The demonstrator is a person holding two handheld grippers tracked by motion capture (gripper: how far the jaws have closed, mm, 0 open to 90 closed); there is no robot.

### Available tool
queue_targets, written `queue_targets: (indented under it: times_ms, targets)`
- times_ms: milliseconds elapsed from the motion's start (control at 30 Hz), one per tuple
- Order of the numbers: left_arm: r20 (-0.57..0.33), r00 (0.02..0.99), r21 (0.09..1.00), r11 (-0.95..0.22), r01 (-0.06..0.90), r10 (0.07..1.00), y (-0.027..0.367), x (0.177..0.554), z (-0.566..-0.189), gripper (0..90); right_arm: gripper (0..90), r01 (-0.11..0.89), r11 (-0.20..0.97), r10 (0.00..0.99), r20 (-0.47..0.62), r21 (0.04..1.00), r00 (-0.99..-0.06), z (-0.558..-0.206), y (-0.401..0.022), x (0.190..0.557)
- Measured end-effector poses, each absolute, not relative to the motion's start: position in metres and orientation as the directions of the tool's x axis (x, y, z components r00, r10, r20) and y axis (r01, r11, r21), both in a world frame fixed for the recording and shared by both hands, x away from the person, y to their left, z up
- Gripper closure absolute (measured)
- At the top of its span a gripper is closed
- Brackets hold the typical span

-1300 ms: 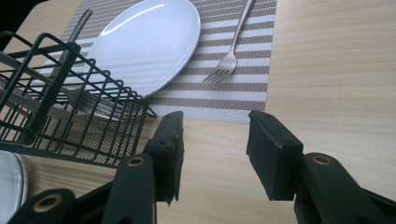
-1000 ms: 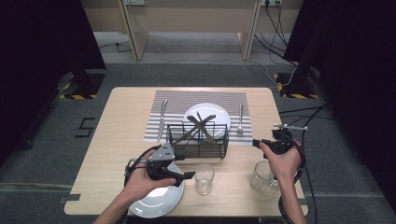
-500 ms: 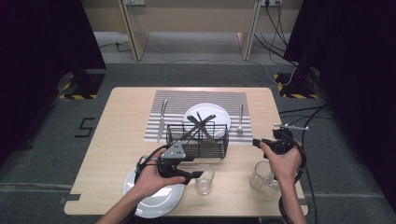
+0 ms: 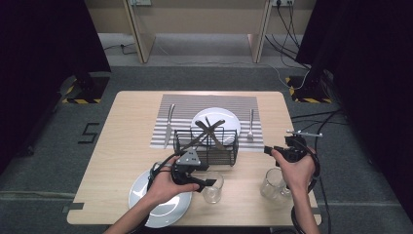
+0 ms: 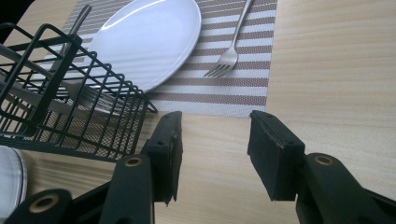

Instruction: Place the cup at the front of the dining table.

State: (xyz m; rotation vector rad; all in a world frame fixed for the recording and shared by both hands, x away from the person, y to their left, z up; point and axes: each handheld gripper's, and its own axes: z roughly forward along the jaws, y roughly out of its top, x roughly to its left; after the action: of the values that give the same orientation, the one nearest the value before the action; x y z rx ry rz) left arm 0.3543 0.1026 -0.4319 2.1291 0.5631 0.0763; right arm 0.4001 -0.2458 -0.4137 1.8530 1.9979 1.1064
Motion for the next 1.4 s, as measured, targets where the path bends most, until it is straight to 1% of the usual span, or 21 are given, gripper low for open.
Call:
queue_targets:
  times_ms: [367, 567, 833, 1000, 1100, 1400]
  targets:
    - [-0.156, 0.891, 0.762, -0.522, 0.383, 0.426, 0.098, 0.358, -0.437, 46.2, 54.7, 0.773, -0.067, 0.922, 0.336, 0.631, -0.194, -0.414, -0.246, 0.400]
    - [-0.154, 0.891, 0.754, -0.532, 0.385, 0.426, 0.096, 0.359, -0.438, 47.6, 54.8, 0.775, -0.065, 0.921, 0.336, 0.629, -0.196, -0.415, -0.246, 0.400]
    - [-0.153, 0.894, 0.743, -0.548, 0.385, 0.420, 0.093, 0.361, -0.440, 54.3, 55.0, 0.776, -0.062, 0.921, 0.335, 0.628, -0.198, -0.415, -0.245, 0.400]
    - [-0.155, 0.893, 0.729, -0.561, 0.392, 0.423, 0.090, 0.363, -0.441, 54.7, 55.0, 0.775, -0.060, 0.921, 0.334, 0.629, -0.200, -0.415, -0.245, 0.400]
    - [-0.146, 0.896, 0.723, -0.574, 0.386, 0.419, 0.087, 0.363, -0.441, 57.7, 55.1, 0.775, -0.060, 0.922, 0.333, 0.630, -0.199, -0.415, -0.245, 0.400]
    - [-0.158, 0.892, 0.703, -0.586, 0.403, 0.424, 0.080, 0.364, -0.444, 65.1, 55.1, 0.779, -0.059, 0.921, 0.336, 0.624, -0.199, -0.417, -0.245, 0.400]
